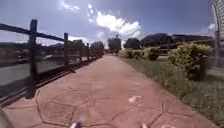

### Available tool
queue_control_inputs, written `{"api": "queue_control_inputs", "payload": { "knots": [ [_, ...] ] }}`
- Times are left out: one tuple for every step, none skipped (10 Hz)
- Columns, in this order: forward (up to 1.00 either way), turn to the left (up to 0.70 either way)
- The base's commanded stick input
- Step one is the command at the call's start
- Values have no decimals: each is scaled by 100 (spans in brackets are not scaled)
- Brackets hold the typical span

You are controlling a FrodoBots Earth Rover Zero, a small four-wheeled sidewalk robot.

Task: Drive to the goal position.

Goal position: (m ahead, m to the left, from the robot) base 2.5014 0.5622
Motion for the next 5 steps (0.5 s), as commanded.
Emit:
{"api": "queue_control_inputs", "payload": {
  "knots": [
    [85, 0],
    [85, 0],
    [85, 0],
    [85, 0],
    [85, 0]
  ]
}}
